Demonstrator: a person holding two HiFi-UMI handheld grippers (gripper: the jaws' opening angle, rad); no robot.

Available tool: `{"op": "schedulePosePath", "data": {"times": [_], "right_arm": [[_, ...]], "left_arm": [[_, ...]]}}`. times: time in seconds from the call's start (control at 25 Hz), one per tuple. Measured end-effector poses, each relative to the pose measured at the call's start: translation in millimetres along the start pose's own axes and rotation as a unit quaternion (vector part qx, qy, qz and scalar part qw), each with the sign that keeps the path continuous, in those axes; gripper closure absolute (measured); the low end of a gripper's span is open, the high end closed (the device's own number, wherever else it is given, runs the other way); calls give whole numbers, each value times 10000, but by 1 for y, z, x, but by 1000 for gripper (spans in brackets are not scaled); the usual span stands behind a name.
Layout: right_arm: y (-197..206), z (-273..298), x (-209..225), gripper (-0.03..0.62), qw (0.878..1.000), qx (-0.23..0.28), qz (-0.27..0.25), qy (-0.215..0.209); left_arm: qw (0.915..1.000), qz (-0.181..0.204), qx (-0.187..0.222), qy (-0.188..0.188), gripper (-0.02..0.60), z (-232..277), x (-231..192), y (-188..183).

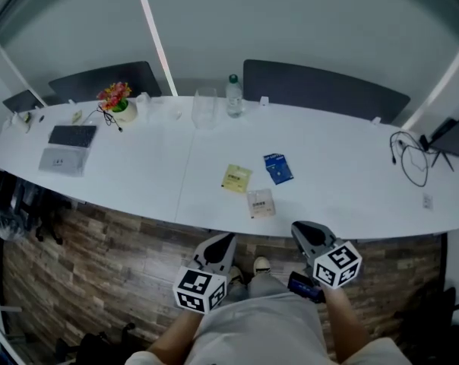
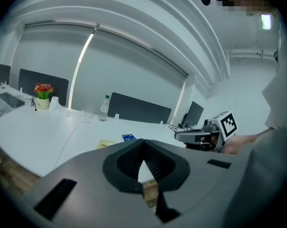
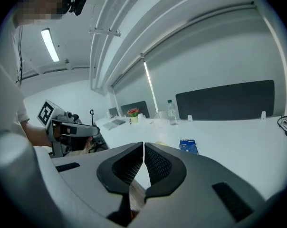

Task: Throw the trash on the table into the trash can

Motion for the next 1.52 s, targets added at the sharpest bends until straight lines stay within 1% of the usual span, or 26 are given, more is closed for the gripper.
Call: {"op": "schedulePosePath", "data": {"times": [0.32, 0.52, 0.76, 0.92, 1.08, 1.24, 1.28, 1.36, 1.52], "right_arm": [[-22, 8, 28, 560, 9997, -122, -96, -202], [-20, 13, 45, 560, 9990, -294, -115, -332], [-7, 27, 60, 560, 9974, -518, -182, -457], [11, 43, 63, 560, 9947, -806, -263, -587], [26, 62, 70, 559, 9926, -1010, -271, -618], [37, 81, 74, 557, 9903, -1163, -390, -647], [40, 86, 75, 546, 9898, -1196, -416, -658], [45, 96, 78, 490, 9886, -1268, -397, -709], [55, 117, 85, 427, 9845, -1505, -382, -815]], "left_arm": [[9995, -161, 64, -255, 581, 14, -3, -16], [9992, -211, -1, -344, 581, 26, -1, -14], [9987, -255, -91, -441, 581, 36, -3, -5], [9985, -247, -171, -466, 581, 41, -7, 4], [9977, -309, -253, -545, 581, 46, -12, 13], [9970, -388, -332, -588, 581, 52, -18, 22], [9968, -402, -352, -596, 581, 54, -19, 24], [9964, -440, -374, -619, 581, 58, -21, 26], [9951, -581, -428, -679, 581, 63, -24, 33]]}}
Point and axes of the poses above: the fingertips, and each gripper's own axes: z forward along the fingers, x to its right, y out of its underside, the point moved 6 cm from there along -z, backward along the fingers, and after that the axes turned 6 degrees about -y, right-handed, at the moved point
